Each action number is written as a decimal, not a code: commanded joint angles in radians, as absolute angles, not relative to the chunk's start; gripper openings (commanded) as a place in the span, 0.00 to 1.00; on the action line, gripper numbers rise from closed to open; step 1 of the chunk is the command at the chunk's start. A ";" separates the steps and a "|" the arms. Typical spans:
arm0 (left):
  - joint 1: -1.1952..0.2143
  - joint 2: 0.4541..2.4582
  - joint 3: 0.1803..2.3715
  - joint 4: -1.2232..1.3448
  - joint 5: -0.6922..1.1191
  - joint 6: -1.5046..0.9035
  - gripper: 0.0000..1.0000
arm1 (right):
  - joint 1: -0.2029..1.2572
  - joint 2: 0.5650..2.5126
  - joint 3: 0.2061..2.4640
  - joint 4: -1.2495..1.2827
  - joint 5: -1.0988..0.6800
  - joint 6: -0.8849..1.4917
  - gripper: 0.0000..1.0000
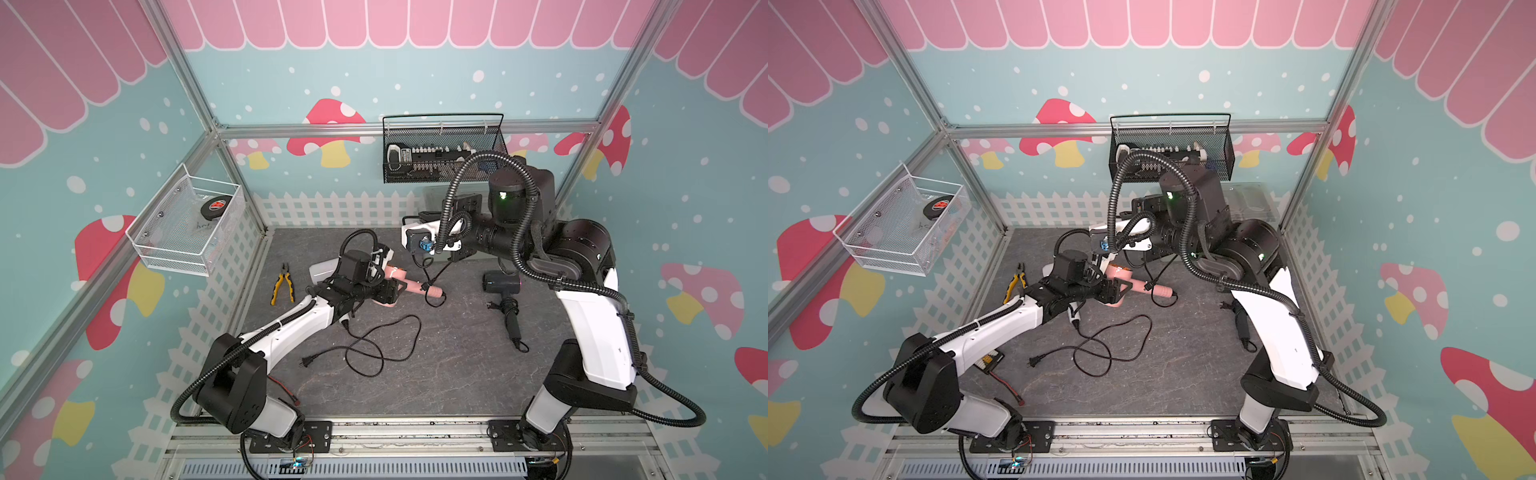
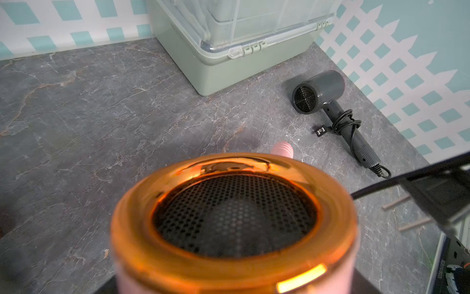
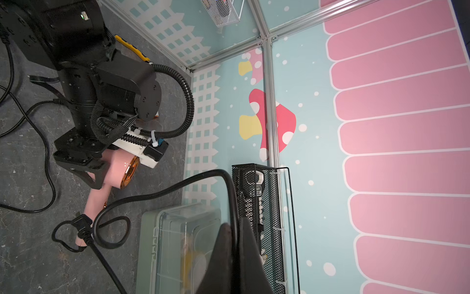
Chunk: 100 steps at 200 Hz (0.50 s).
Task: Wrap the cord around the hair dryer
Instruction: Wrap the power cord around the hair dryer.
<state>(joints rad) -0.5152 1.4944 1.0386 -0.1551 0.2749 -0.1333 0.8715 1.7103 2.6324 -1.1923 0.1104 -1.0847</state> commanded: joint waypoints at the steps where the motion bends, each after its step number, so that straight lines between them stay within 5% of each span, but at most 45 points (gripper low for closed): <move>1: -0.536 1.495 1.081 -0.156 0.235 -0.089 0.00 | 0.876 1.715 2.628 -1.142 0.197 -1.166 0.00; 69: -0.538 1.474 1.063 -0.216 0.163 -0.081 0.00 | 0.808 1.756 2.555 -1.036 0.254 -1.221 0.00; 100: -0.553 1.413 1.036 -0.161 0.426 -0.068 0.00 | 0.752 1.783 2.526 -0.999 0.187 -1.184 0.00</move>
